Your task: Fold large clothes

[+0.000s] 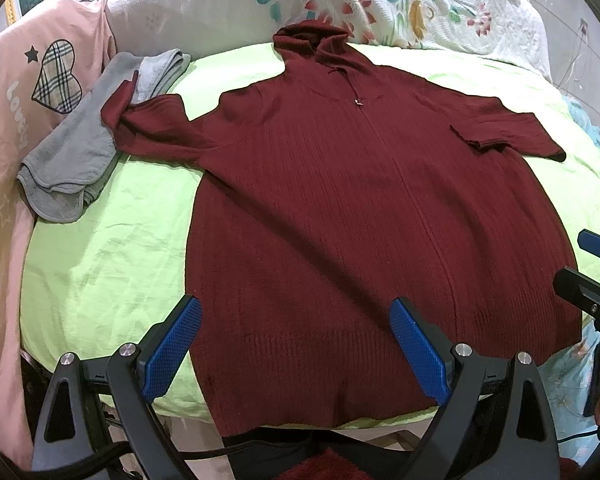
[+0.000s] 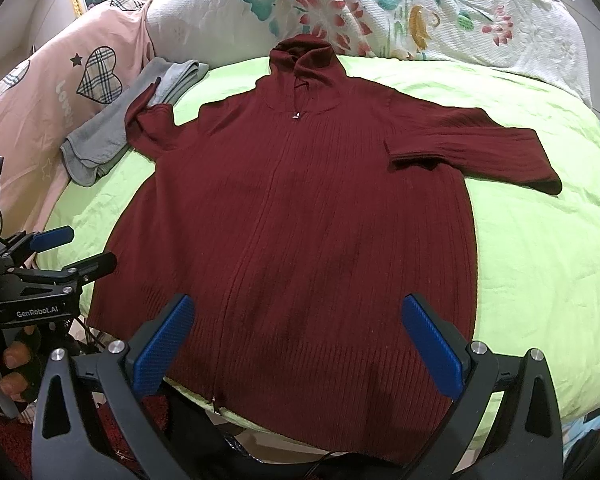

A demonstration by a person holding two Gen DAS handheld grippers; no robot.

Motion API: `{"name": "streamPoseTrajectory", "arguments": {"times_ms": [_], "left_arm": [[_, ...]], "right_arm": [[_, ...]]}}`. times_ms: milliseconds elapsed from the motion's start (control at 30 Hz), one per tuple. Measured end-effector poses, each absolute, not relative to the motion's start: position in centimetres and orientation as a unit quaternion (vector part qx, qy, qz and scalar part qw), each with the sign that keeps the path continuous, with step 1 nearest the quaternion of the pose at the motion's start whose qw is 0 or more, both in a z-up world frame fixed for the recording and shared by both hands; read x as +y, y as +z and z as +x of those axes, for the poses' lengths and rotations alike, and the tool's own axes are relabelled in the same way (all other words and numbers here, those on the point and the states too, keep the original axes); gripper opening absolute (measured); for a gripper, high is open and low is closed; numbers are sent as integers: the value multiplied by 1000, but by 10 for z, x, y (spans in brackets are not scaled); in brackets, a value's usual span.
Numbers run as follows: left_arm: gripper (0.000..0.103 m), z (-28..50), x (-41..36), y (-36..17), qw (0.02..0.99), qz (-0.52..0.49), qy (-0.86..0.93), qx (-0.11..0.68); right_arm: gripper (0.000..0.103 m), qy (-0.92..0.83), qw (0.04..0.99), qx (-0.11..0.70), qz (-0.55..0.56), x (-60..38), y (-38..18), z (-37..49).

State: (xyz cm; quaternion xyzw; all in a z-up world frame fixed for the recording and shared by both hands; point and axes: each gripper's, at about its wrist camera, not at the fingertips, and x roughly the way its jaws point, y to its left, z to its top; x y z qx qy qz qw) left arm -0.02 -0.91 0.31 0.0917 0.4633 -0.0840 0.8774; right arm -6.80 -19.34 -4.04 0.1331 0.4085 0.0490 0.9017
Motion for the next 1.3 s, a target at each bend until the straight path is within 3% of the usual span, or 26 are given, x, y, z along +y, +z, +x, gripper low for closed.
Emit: {"name": "streamPoseTrajectory", "arguments": {"times_ms": [467,633,700,767,1000,1133,1167,1233,1267,1300], "left_arm": [[96,20,-12,-4,875,80,-118,463],[96,44,-6,5,885,68,-96,450],[96,53,-2,8,889,57,-91,444],[96,62,1,11,891,50,-86,442],[96,81,5,3,886,49,-76,456],[96,88,5,-6,880,53,-74,466],[96,89,5,-9,878,54,-74,469],[96,93,5,-13,876,54,-74,473],[96,95,5,-15,875,53,-74,475],[96,96,4,-16,874,53,-75,477]], "right_arm": [[101,40,907,397,135,-215,-37,-44],[94,23,916,379,133,-244,-30,-5],[89,14,917,379,120,-253,-30,16],[77,7,919,379,107,-259,-31,35],[74,7,903,426,53,-274,-60,104],[57,-1,884,466,18,-278,-86,127],[45,-4,881,473,13,-279,-91,130],[34,-7,875,485,10,-284,-98,135],[16,0,876,482,19,-287,-96,135],[10,-11,876,482,15,-289,-95,135]]}}
